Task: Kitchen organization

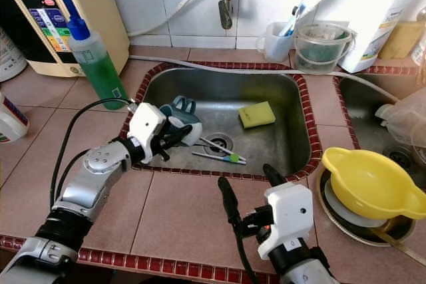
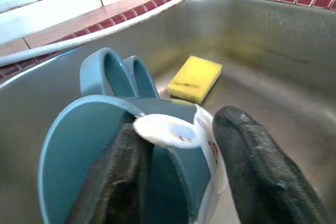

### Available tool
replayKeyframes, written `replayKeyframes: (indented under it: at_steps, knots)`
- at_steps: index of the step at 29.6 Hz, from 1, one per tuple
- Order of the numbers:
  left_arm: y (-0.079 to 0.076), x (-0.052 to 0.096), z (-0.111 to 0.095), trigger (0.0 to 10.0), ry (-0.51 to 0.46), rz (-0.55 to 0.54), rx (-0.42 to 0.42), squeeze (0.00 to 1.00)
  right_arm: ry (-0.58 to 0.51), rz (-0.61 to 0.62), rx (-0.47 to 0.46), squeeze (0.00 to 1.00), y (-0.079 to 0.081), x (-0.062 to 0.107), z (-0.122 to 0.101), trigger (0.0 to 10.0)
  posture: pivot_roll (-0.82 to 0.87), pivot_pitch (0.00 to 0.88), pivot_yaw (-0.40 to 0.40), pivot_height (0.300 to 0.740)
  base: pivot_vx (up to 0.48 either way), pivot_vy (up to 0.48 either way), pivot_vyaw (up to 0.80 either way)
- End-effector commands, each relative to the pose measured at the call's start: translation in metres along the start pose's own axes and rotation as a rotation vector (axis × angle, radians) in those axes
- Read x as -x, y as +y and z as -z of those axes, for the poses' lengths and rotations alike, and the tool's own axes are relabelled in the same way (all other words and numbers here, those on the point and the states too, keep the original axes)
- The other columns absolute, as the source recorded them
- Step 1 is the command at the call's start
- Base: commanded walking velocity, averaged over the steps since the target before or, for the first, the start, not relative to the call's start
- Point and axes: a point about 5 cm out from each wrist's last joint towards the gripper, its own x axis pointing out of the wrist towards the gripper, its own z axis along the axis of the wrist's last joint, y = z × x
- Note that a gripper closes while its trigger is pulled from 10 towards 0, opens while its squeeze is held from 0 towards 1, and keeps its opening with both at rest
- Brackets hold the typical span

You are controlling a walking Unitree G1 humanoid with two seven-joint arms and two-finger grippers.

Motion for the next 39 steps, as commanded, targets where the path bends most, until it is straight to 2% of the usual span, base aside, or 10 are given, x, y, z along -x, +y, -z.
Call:
replayKeyframes:
  at_steps: [1, 15, 27, 34, 37, 38, 39]
  knots:
    - [0.003, 0.002, -0.004, 10.0, -0.017, -0.006, -0.005, 1.0, 0.004, -0.008, 0.0, 0.0, 0.0, 0.001, 0.0, 10.0, -0.27, 0.126, 0.082, 0.711, 0.0, 0.0, 0.0]
    - [-0.001, 0.002, -0.005, 10.0, -0.006, 0.04, -0.076, 1.0, -0.003, -0.019, 0.013, 0.0, -0.001, -0.001, 0.0, 10.0, -0.27, 0.117, 0.081, 0.711, 0.0, 0.0, 0.0]
    - [0.001, 0.003, -0.004, 10.0, -0.002, 0.038, -0.072, 1.0, -0.009, -0.017, 0.018, 0.0, -0.002, -0.003, -0.001, 10.0, -0.27, 0.119, 0.083, 0.711, 0.0, 0.0, 0.0]
    - [0.001, 0.004, -0.006, 10.0, 0.009, 0.057, -0.128, 1.0, -0.014, -0.016, 0.022, 0.0, -0.003, -0.004, -0.002, 10.0, -0.26, 0.125, 0.085, 0.711, 0.0, 0.0, 0.0]
    - [-0.008, 0.005, -0.005, 10.0, 0.031, 0.13, -0.318, 1.0, -0.016, -0.015, 0.024, 0.0, -0.004, -0.005, -0.002, 10.0, -0.26, 0.128, 0.082, 0.711, 0.0, 0.0, 0.0]
    - [-0.011, 0.005, -0.005, 10.0, 0.031, 0.148, -0.353, 1.0, -0.016, -0.015, 0.023, 0.0, -0.004, -0.005, -0.002, 10.0, -0.26, 0.128, 0.082, 0.711, 0.0, 0.0, 0.0]
    - [-0.012, 0.005, -0.006, 10.0, 0.027, 0.151, -0.346, 1.0, -0.016, -0.015, 0.023, 0.0, -0.004, -0.005, -0.002, 10.0, -0.26, 0.129, 0.082, 0.711, 0.0, 0.0, 0.0]
